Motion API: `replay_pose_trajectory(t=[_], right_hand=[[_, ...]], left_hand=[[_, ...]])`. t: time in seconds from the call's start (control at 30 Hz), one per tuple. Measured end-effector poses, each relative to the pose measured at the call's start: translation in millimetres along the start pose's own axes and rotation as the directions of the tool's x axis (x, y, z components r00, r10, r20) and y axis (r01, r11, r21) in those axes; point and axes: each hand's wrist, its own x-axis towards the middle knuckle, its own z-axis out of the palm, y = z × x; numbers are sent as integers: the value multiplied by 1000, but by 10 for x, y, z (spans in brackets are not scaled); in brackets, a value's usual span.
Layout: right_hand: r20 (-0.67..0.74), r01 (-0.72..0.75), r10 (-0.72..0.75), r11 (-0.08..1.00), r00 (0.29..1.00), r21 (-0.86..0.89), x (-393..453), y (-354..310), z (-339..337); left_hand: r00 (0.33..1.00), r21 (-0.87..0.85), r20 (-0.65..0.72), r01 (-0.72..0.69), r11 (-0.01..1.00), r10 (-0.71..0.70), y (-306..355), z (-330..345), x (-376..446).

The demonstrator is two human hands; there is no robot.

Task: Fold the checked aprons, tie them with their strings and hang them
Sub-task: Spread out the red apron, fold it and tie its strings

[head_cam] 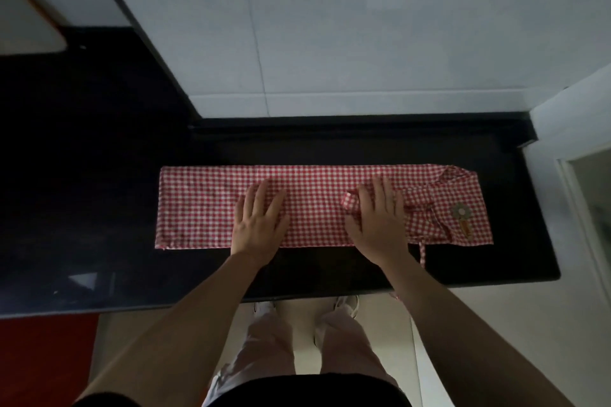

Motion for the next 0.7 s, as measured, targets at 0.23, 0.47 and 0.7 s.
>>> replay_pose_trajectory(t=[0.23,0.47,0.7], right_hand=[[-83,274,-268,959,960,71,143,-1340,-166],[157,199,-206,978,966,60,197,-2092,-169],[204,142,-154,987,967,72,179,-2173,-235]], left_hand=[[826,-241,-45,537,809,-562,-717,-366,-106],[682,-606,91,616,503,-726,-1301,-714,-81],[695,-779,468,616,118,-546,-1556,-971,-40]])
